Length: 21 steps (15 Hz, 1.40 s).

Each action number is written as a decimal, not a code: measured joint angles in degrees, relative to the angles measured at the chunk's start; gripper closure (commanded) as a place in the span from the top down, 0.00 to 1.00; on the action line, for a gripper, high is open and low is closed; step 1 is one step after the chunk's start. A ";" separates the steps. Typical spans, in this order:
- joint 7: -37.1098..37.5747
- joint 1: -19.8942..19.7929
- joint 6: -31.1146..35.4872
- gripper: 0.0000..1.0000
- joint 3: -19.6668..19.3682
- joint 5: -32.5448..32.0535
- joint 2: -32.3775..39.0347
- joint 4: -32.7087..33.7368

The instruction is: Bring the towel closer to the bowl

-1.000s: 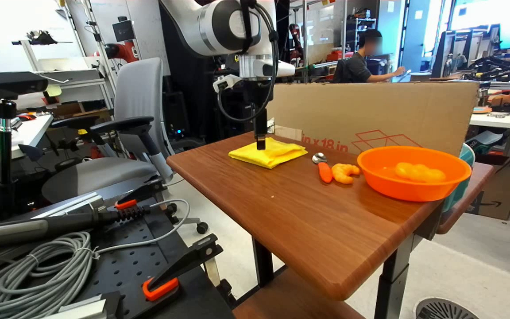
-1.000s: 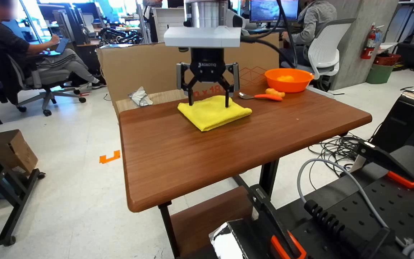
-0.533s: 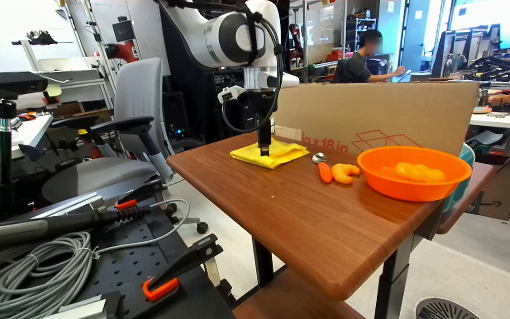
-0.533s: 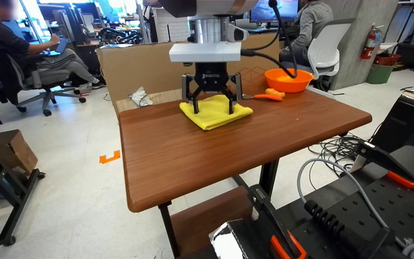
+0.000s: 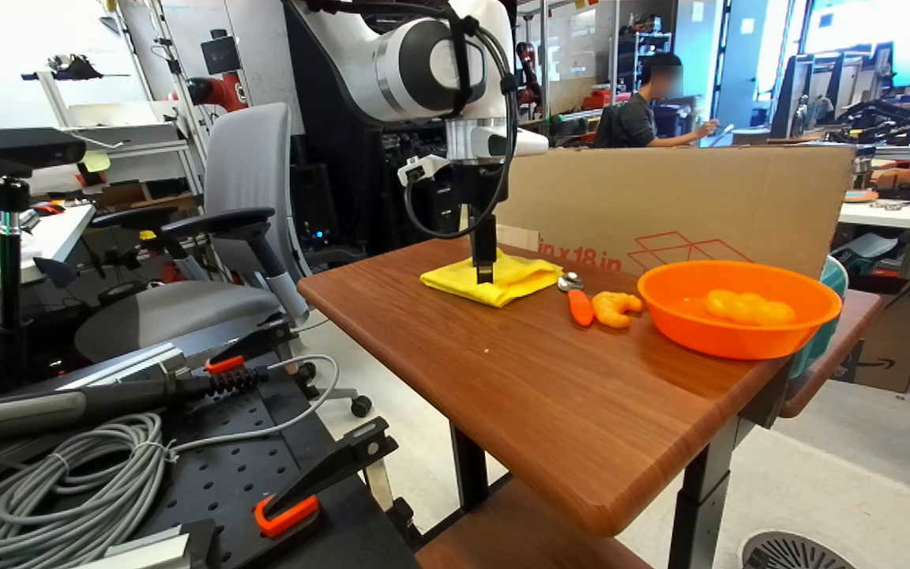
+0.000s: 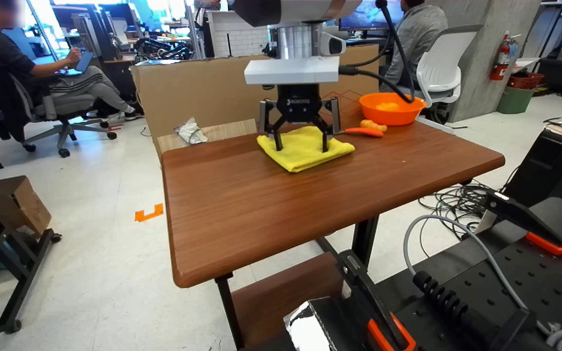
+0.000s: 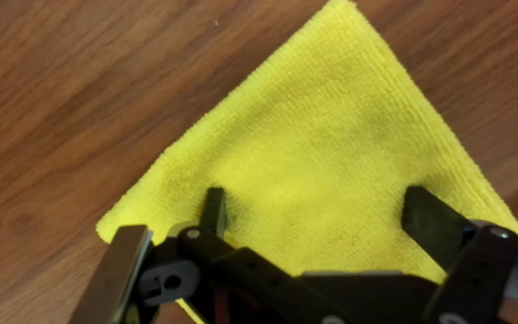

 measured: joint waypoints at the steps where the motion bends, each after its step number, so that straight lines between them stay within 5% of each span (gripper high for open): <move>1: 0.00 -0.06 -0.01 1.00 -0.28 -0.01 0.13 -0.03; 21: 0.00 -0.93 7.04 1.00 -5.58 -2.07 0.27 -5.05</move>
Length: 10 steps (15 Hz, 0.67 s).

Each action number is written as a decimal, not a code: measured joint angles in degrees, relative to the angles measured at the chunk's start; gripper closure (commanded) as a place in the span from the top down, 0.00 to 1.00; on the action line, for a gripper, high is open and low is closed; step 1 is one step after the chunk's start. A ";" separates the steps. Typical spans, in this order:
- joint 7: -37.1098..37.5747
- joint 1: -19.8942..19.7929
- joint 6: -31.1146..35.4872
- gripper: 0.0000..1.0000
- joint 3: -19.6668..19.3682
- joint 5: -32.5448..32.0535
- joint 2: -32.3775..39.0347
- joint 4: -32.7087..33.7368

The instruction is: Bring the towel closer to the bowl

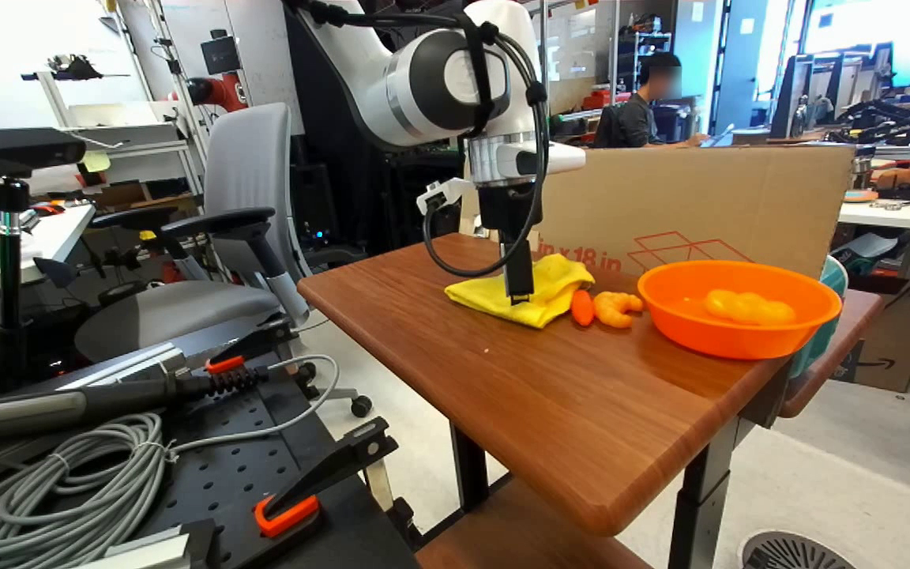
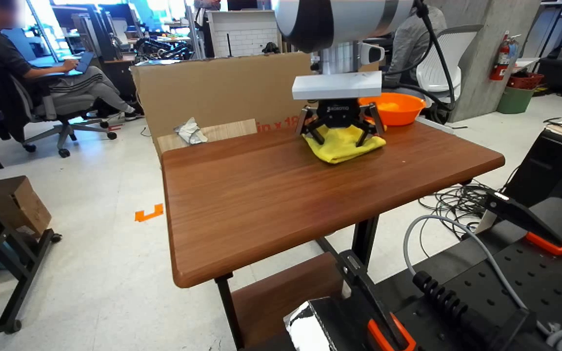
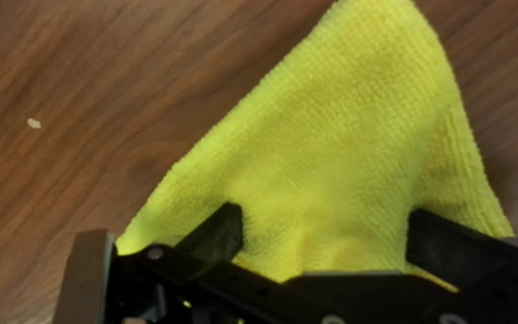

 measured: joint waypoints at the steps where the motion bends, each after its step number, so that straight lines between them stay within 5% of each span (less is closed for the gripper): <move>1: 0.00 -0.20 0.91 1.00 -0.35 0.01 -0.17 -0.57; 10: 0.50 -0.59 7.44 1.00 -2.80 0.02 -3.11 -6.70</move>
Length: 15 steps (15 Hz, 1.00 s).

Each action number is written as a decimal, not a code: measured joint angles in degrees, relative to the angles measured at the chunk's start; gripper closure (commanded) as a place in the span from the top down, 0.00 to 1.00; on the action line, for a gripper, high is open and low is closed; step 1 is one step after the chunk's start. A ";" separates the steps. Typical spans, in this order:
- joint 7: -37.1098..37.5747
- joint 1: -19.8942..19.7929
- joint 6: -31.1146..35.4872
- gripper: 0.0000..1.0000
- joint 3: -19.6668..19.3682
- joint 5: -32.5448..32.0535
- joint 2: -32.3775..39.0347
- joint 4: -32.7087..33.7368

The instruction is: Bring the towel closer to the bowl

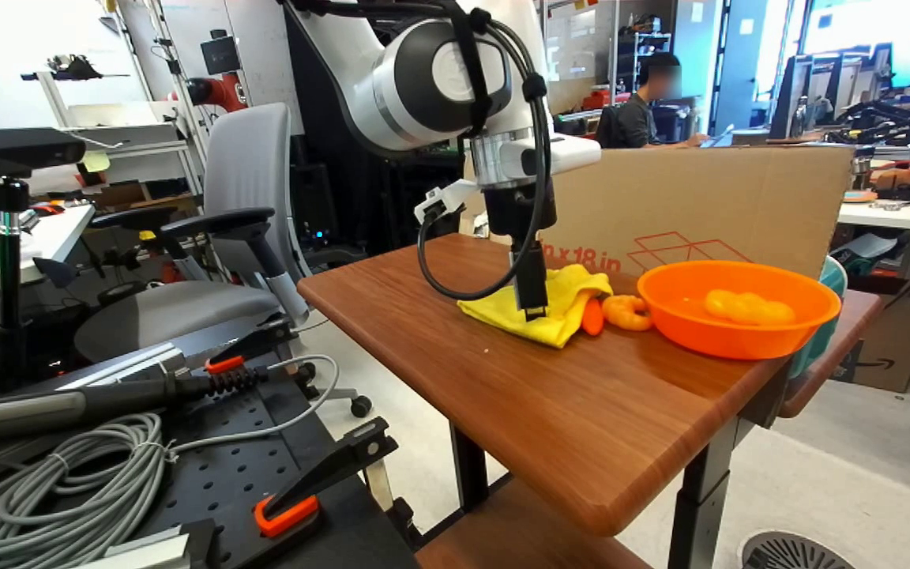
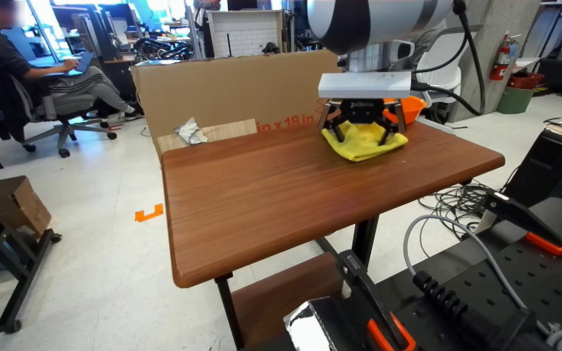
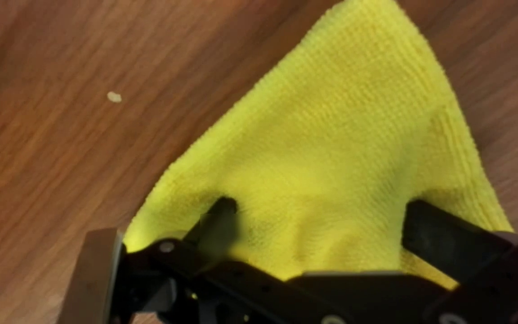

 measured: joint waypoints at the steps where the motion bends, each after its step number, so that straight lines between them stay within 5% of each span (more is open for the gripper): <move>1: 0.06 0.00 0.51 1.00 -0.11 0.00 -0.37 -0.57; 15: -0.19 0.60 7.87 1.00 0.51 0.08 -8.70 -9.71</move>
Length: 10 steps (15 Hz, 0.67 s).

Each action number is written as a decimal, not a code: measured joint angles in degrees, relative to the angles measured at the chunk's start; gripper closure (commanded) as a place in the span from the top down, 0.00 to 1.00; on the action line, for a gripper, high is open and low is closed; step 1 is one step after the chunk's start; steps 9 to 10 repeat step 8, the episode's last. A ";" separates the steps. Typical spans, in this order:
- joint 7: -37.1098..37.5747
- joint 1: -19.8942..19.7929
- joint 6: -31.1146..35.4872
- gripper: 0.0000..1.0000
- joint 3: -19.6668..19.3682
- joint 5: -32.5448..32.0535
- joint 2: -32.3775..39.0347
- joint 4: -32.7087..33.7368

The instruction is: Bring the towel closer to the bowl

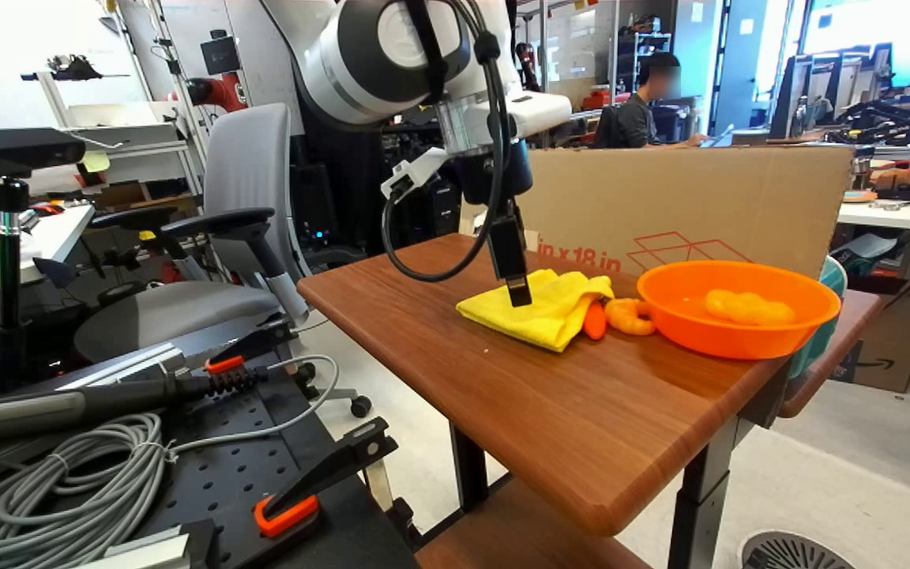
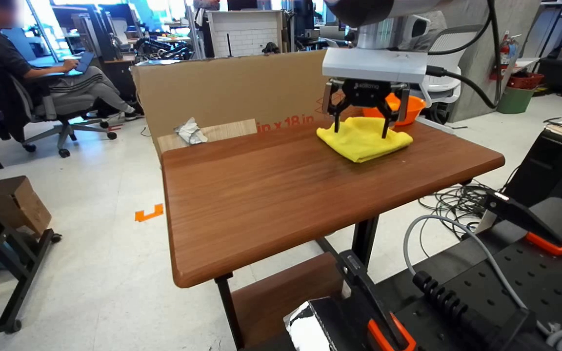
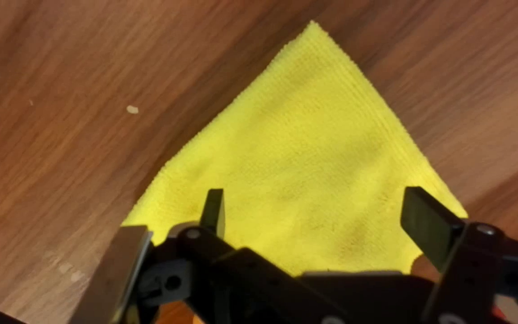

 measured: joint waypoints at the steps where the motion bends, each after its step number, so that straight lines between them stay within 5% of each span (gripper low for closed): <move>1: -0.14 -0.06 0.36 1.00 0.28 0.16 -1.40 -0.94; 10: -1.02 -0.69 0.38 1.00 2.51 0.79 -11.14 -6.31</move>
